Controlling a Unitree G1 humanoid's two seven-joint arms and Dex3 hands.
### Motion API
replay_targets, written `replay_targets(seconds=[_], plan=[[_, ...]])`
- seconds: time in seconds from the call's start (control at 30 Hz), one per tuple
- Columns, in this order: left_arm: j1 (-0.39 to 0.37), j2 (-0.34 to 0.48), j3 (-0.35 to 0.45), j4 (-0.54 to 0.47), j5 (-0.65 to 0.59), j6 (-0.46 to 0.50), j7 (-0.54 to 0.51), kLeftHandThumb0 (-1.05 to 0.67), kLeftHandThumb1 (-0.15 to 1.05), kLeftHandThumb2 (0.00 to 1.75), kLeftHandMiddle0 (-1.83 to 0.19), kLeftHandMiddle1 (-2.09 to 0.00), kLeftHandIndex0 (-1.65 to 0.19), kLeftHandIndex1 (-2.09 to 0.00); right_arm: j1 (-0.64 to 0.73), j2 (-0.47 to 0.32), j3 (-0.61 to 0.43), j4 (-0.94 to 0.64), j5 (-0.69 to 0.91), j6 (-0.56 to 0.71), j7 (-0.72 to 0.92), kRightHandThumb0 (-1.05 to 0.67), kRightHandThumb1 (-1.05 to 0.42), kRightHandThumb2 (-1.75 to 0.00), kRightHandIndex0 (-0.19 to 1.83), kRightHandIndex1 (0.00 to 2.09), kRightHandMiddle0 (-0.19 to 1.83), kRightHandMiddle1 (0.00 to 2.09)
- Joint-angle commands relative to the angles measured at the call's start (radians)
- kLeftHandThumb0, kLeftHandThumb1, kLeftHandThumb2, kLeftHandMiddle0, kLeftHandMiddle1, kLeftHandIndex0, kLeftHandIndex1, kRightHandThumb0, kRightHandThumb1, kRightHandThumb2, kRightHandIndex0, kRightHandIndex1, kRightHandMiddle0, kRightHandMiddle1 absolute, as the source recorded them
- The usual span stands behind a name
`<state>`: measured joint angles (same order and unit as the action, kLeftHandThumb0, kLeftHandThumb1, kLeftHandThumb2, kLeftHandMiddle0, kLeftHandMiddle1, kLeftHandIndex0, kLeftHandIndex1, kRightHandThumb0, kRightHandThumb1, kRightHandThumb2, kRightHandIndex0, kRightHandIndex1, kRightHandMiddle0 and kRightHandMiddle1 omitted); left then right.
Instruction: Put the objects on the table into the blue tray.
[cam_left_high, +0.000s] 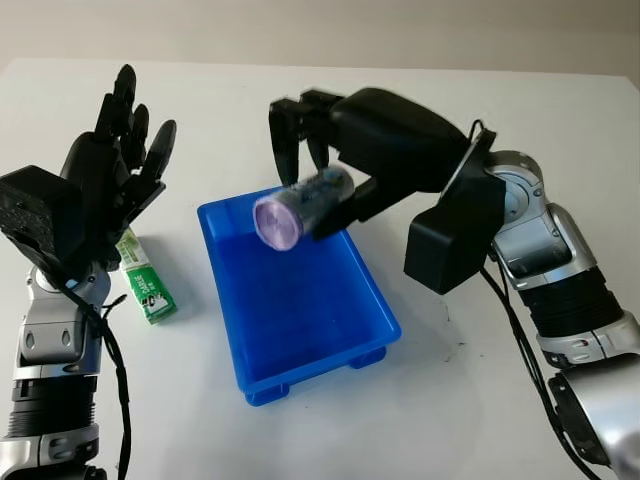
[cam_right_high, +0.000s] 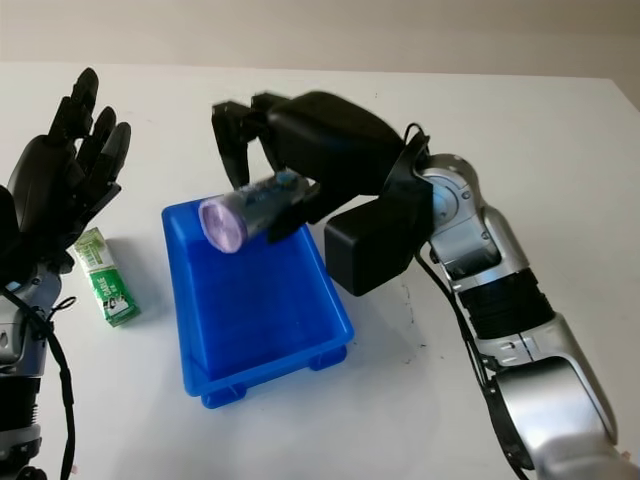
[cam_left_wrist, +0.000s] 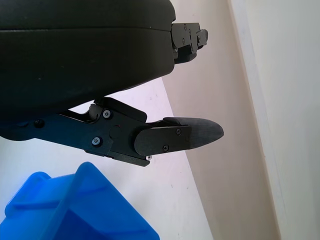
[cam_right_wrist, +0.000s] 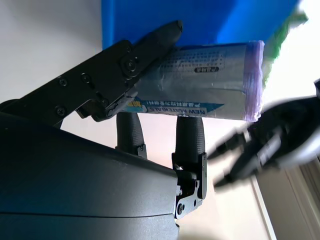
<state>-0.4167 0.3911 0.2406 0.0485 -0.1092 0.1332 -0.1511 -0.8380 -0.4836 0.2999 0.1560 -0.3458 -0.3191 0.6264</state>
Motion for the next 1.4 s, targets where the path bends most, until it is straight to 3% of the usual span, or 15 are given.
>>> replay_targets(seconds=[0.0,0.27,0.33,0.4,0.47,0.5,0.6,0.63,0.73,0.87,1.37], plan=[[0.018,-0.001,-0.001,-0.024,0.007,-0.001,0.007,-0.56,1.05,0.44,0.06,-0.06,0.11,-0.05,-0.005,-0.012,0.009,-0.036,0.002,0.025,0.037,-0.23,-1.01,-0.07,0.73,2.09,0.52,2.09],[0.019,-0.009,0.001,-0.032,0.006,0.011,0.010,-0.56,1.05,0.44,0.08,-0.05,0.12,-0.05,0.007,-0.032,0.014,-0.011,0.018,0.019,0.121,-0.24,-1.00,-0.06,0.64,2.09,0.43,2.09],[0.018,-0.011,0.001,-0.030,0.005,0.008,0.011,-0.55,1.05,0.44,0.08,-0.05,0.12,-0.05,-0.005,-0.047,0.022,0.002,0.019,0.002,0.156,-0.31,-0.98,-0.05,0.45,2.09,0.31,2.09],[0.017,-0.013,0.000,-0.027,0.007,0.004,0.012,-0.54,1.05,0.45,0.08,-0.05,0.11,-0.05,-0.015,-0.056,0.026,0.022,0.030,-0.024,0.191,-0.41,-0.95,-0.05,0.13,2.07,0.12,2.08],[0.016,-0.014,-0.001,-0.025,0.006,0.000,0.011,-0.54,1.05,0.45,0.08,-0.05,0.12,-0.05,-0.024,-0.062,0.028,0.035,0.050,-0.031,0.233,-0.47,-0.93,-0.05,-0.03,1.94,-0.02,1.94],[0.016,-0.014,-0.002,-0.023,0.007,-0.002,0.011,-0.54,1.05,0.45,0.08,-0.05,0.12,-0.05,-0.029,-0.064,0.029,0.038,0.058,-0.027,0.254,-0.50,-0.92,-0.05,-0.06,1.82,-0.05,1.81],[0.016,-0.016,-0.002,-0.022,0.009,-0.006,0.013,-0.54,1.05,0.46,0.08,-0.05,0.11,-0.05,-0.040,-0.067,0.027,0.044,0.083,-0.025,0.301,-0.60,-0.94,-0.05,0.06,0.96,-0.03,1.17],[0.015,-0.018,-0.002,-0.021,0.008,-0.006,0.013,-0.53,1.05,0.46,0.08,-0.05,0.11,-0.05,-0.043,-0.067,0.027,0.047,0.087,-0.031,0.309,-0.64,-0.95,-0.05,0.11,0.62,-0.01,0.87],[0.013,-0.020,-0.002,-0.018,0.006,-0.011,0.009,-0.54,1.05,0.46,0.08,-0.05,0.12,-0.05,-0.045,-0.068,0.023,0.047,0.096,-0.041,0.313,-0.69,-0.96,-0.05,0.15,0.20,0.04,0.41],[0.015,-0.020,-0.004,-0.021,0.008,-0.007,0.008,-0.54,1.05,0.47,0.09,-0.05,0.12,-0.05,-0.047,-0.071,0.021,0.049,0.098,-0.049,0.311,-0.70,-0.97,-0.06,0.08,0.08,0.02,0.25],[0.017,-0.029,0.002,-0.025,0.000,-0.005,0.007,-0.53,1.05,0.46,0.09,-0.05,0.12,-0.05,-0.070,-0.060,-0.038,0.047,0.139,-0.041,0.238,-0.69,-0.98,-0.06,-0.03,0.03,-0.03,0.10]])
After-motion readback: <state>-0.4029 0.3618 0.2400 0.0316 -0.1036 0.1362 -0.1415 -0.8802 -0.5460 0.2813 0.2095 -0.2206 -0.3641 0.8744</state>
